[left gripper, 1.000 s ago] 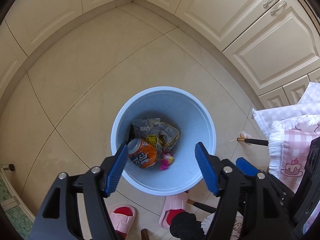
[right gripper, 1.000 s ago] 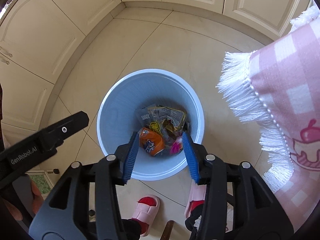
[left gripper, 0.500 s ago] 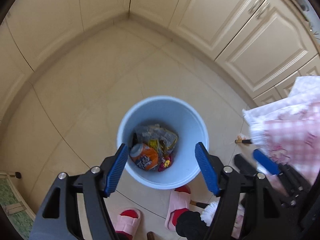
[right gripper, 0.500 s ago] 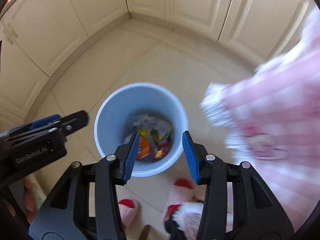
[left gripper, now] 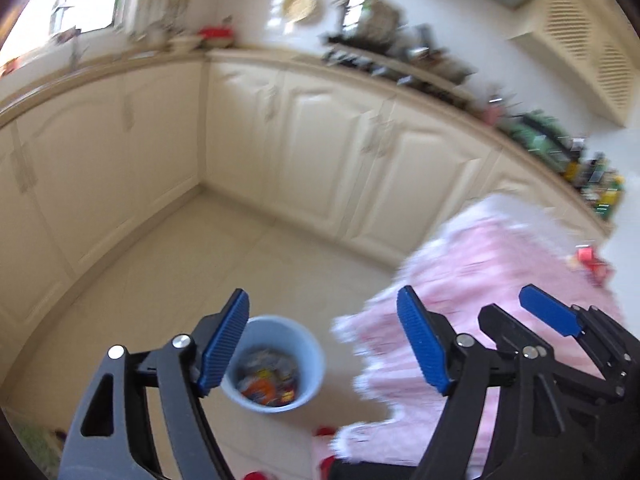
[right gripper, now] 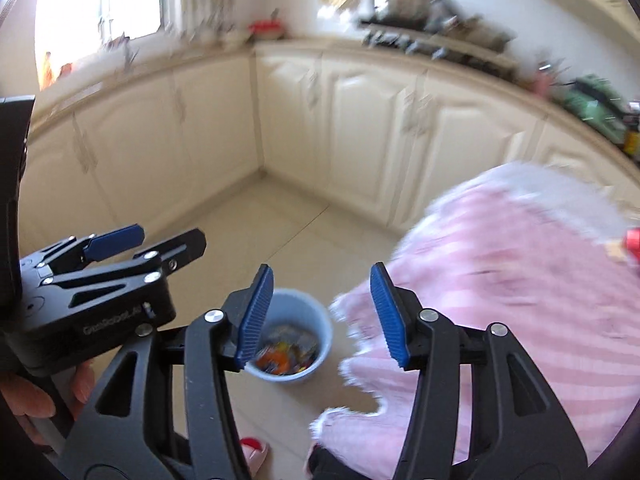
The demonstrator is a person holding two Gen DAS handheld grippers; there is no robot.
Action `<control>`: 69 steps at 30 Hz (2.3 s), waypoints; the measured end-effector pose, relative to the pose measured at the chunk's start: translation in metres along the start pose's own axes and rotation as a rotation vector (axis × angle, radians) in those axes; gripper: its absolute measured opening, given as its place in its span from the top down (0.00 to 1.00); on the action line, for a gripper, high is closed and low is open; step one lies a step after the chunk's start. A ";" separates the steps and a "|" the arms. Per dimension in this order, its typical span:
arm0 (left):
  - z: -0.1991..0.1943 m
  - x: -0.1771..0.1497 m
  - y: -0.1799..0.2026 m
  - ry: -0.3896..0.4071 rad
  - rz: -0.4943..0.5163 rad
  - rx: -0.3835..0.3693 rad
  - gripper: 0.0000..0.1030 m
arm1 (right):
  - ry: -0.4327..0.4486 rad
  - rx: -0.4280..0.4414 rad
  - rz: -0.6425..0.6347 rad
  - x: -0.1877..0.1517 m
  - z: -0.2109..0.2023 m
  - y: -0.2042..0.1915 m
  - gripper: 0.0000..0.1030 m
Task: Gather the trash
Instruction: 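Move both open grippers back over the table, then grasp the dried orange peel with the left gripper while the right gripper grasps the red can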
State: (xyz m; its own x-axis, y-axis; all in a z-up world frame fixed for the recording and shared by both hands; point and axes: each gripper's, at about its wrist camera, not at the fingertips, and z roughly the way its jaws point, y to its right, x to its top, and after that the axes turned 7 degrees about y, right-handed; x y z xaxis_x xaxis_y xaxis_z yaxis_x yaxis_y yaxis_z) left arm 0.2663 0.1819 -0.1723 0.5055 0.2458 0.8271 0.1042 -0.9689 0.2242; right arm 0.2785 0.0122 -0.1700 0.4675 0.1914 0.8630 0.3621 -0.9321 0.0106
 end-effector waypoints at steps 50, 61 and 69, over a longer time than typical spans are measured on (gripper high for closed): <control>0.184 -0.013 0.444 -0.301 0.550 -0.408 0.66 | -0.028 -0.234 0.728 -0.026 -0.041 0.516 0.31; 0.146 0.009 0.416 -0.226 0.476 -0.434 0.66 | -0.182 0.000 0.601 -0.014 -0.005 0.499 0.51; 0.136 0.012 0.381 -0.225 0.430 -0.400 0.66 | -0.236 -0.116 0.287 0.000 -0.023 0.408 0.57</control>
State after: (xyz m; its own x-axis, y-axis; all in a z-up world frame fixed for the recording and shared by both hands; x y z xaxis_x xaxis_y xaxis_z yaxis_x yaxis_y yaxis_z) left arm 0.4283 -0.1880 -0.1472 0.6034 -0.2178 0.7672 -0.4551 -0.8840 0.1069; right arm 0.4075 -0.3748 -0.1546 0.7137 -0.0292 0.6998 0.1024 -0.9840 -0.1455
